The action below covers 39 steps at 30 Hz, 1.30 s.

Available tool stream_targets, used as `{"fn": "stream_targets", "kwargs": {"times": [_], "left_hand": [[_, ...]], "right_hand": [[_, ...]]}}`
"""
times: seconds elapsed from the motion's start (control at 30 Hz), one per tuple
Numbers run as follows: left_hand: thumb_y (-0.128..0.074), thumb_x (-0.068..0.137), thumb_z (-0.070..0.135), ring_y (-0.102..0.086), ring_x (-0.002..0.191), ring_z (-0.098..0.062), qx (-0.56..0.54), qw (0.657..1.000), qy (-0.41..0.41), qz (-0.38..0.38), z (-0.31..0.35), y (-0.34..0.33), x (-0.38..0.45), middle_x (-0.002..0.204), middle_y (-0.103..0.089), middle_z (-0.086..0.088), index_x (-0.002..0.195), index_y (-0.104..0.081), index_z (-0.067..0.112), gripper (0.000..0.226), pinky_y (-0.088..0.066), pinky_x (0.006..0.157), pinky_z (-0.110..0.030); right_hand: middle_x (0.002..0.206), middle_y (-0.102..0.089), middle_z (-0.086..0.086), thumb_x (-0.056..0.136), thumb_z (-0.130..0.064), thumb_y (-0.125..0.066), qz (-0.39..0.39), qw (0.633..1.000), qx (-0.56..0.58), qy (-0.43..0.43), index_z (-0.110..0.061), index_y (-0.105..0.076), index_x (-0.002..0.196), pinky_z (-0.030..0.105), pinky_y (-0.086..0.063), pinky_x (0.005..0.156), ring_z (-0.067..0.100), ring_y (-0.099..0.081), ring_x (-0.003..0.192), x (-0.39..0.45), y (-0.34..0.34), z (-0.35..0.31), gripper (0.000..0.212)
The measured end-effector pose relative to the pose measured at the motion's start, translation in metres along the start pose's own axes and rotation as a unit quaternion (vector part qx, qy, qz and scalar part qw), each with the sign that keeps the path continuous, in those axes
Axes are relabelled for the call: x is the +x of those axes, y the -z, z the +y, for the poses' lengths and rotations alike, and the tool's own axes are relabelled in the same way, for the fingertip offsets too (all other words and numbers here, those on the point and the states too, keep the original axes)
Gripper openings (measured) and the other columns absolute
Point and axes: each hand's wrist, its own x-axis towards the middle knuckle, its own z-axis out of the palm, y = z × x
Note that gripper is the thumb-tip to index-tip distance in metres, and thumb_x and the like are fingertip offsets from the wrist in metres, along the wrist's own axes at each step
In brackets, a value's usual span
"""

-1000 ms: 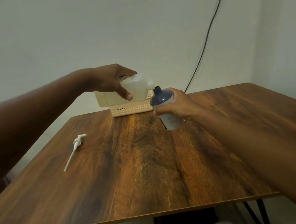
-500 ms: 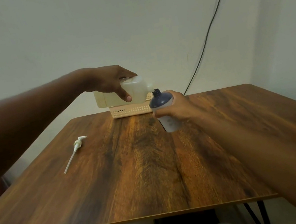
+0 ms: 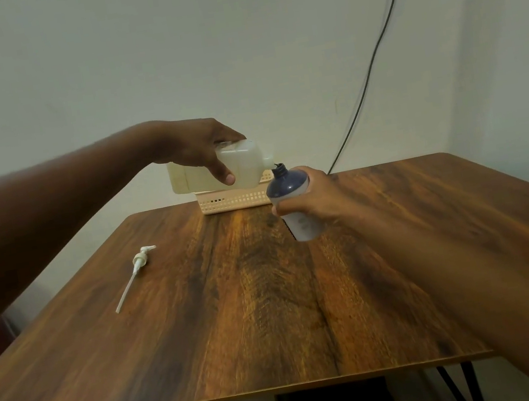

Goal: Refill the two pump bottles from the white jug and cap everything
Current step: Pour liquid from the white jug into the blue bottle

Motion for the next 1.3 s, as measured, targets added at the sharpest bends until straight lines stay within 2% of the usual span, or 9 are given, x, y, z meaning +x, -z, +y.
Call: {"fn": "stream_targets", "kwargs": {"times": [0.13,0.23,0.33,0.47,0.63,0.73,0.9,1.13,1.3], "left_hand": [[-0.082,0.083,0.038,-0.062,0.100,-0.011,0.005,1.000,0.001,-0.002,0.000,0.000,0.000,0.115,-0.065,0.012,0.137,-0.056,0.034,0.060,-0.052,0.071,-0.027],[-0.082,0.082,0.037,-0.061,0.101,-0.012,0.002,1.000,0.004,-0.005,-0.001,-0.001,0.001,0.113,-0.064,0.013,0.134,-0.056,0.037,0.058,-0.053,0.072,-0.028],[-0.082,0.083,0.038,-0.062,0.102,-0.013,0.003,1.000,0.003,-0.006,-0.001,-0.001,0.001,0.114,-0.065,0.012,0.135,-0.056,0.036,0.058,-0.053,0.073,-0.028],[-0.081,0.083,0.038,-0.062,0.103,-0.013,0.005,1.000,0.005,-0.013,0.000,0.001,0.001,0.116,-0.065,0.011,0.137,-0.057,0.034,0.060,-0.053,0.074,-0.029],[-0.081,0.083,0.038,-0.062,0.107,-0.016,0.015,1.000,0.004,-0.017,0.000,0.003,0.000,0.119,-0.065,0.008,0.138,-0.056,0.033,0.061,-0.057,0.084,-0.036],[-0.081,0.083,0.038,-0.062,0.106,-0.015,0.018,1.000,0.005,-0.018,0.000,0.003,0.000,0.119,-0.065,0.009,0.139,-0.055,0.033,0.062,-0.055,0.080,-0.032],[-0.081,0.083,0.038,-0.061,0.103,-0.012,0.018,1.000,0.006,-0.021,0.000,0.003,0.000,0.119,-0.065,0.010,0.139,-0.055,0.034,0.062,-0.054,0.078,-0.030],[-0.081,0.083,0.038,-0.062,0.105,-0.015,0.023,0.999,0.004,-0.024,0.000,0.002,-0.001,0.120,-0.065,0.008,0.139,-0.056,0.033,0.061,-0.056,0.084,-0.034],[-0.081,0.083,0.039,-0.061,0.103,-0.014,0.033,0.999,0.003,-0.027,0.001,0.001,0.000,0.120,-0.064,0.008,0.138,-0.054,0.034,0.061,-0.056,0.083,-0.032]], "right_hand": [[0.115,-0.067,-0.001,0.069,-0.028,-0.093,0.003,1.000,0.005,0.001,-0.024,-0.057,0.129,0.034,-0.059,0.082,0.019,-0.065,0.104,-0.002,-0.001,0.000,0.069],[0.108,-0.066,-0.006,0.071,-0.027,-0.092,-0.002,1.000,0.005,0.004,-0.026,-0.056,0.126,0.021,-0.051,0.069,0.013,-0.064,0.098,-0.004,-0.001,-0.001,0.065],[0.112,-0.066,-0.001,0.073,-0.024,-0.091,-0.007,1.000,0.011,0.004,-0.022,-0.056,0.129,0.024,-0.052,0.073,0.016,-0.064,0.101,-0.004,-0.002,-0.002,0.065],[0.107,-0.066,-0.006,0.071,-0.023,-0.092,0.000,1.000,0.006,0.014,-0.026,-0.056,0.123,0.022,-0.052,0.071,0.011,-0.064,0.096,-0.005,-0.001,-0.002,0.063],[0.109,-0.067,-0.002,0.072,-0.022,-0.092,-0.002,1.000,0.011,0.015,-0.024,-0.056,0.123,0.026,-0.055,0.075,0.015,-0.065,0.098,-0.004,-0.001,-0.001,0.062],[0.110,-0.067,-0.001,0.071,-0.024,-0.092,-0.005,1.000,0.008,0.016,-0.024,-0.057,0.124,0.027,-0.056,0.076,0.016,-0.065,0.100,-0.003,-0.003,0.000,0.063],[0.106,-0.065,-0.009,0.071,-0.027,-0.092,-0.007,1.000,0.007,0.018,-0.029,-0.055,0.121,0.022,-0.051,0.070,0.012,-0.064,0.097,-0.001,-0.004,0.004,0.062],[0.112,-0.067,-0.005,0.067,-0.031,-0.093,-0.007,1.000,0.006,0.019,-0.029,-0.055,0.125,0.035,-0.058,0.083,0.017,-0.065,0.102,0.002,-0.006,0.009,0.069],[0.108,-0.066,-0.008,0.066,-0.031,-0.093,-0.005,1.000,0.012,0.019,-0.038,-0.054,0.112,0.031,-0.057,0.078,0.015,-0.065,0.100,0.000,-0.007,0.011,0.061]]}}
